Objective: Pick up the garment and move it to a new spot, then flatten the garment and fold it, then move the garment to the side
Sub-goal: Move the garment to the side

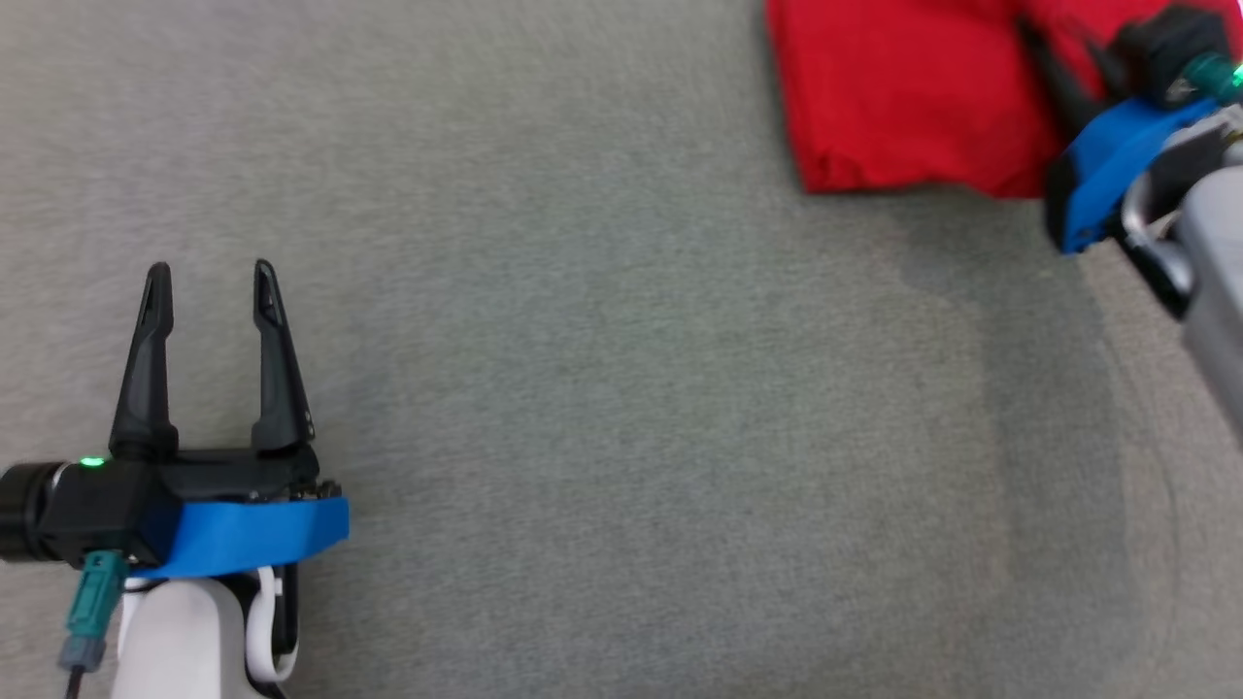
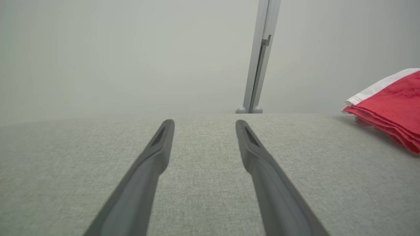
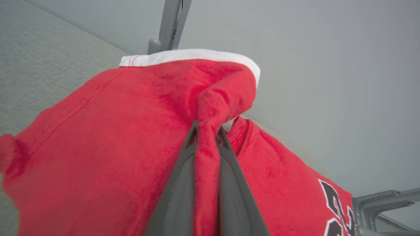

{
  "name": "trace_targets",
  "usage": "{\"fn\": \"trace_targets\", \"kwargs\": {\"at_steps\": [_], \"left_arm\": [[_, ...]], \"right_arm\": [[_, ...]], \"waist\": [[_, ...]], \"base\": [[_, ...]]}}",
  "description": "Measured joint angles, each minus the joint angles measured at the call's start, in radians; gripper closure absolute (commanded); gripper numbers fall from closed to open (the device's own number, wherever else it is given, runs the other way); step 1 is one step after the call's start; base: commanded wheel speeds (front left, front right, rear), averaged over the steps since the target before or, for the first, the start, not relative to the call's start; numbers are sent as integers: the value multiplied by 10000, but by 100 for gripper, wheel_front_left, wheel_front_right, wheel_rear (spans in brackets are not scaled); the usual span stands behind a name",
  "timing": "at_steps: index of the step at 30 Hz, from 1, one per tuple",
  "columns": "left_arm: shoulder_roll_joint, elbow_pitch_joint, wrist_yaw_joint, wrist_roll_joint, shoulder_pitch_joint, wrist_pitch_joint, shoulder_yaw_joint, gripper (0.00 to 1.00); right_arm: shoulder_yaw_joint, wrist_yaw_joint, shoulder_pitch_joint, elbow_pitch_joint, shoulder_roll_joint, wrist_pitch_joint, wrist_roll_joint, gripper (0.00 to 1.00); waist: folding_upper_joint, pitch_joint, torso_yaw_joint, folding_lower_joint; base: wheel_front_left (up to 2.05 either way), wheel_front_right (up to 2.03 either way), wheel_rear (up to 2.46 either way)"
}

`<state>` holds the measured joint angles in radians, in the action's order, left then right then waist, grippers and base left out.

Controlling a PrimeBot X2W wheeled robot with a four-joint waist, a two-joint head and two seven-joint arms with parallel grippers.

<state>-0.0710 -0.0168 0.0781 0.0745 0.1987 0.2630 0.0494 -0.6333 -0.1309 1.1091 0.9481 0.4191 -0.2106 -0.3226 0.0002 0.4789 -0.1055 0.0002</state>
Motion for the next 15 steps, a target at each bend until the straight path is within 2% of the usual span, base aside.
{"fn": "trace_targets", "kwargs": {"at_steps": [5,10,15], "left_arm": [[-192,700,17,-171,88,0,-15,0],[-397,1246,79,-320,192,-2,-163,0],[-545,1618,100,-382,307,-2,-205,0]], "right_arm": [[-320,0,723,-245,1064,278,-527,100],[-713,0,1180,-263,2132,631,-1122,100],[-1032,0,1634,12,2604,901,-1463,100]], "waist": [[1,496,-633,0],[1,905,-970,0],[1,1220,-1085,0]], "base": [[0,0,0],[0,0,0],[0,0,0]]}}
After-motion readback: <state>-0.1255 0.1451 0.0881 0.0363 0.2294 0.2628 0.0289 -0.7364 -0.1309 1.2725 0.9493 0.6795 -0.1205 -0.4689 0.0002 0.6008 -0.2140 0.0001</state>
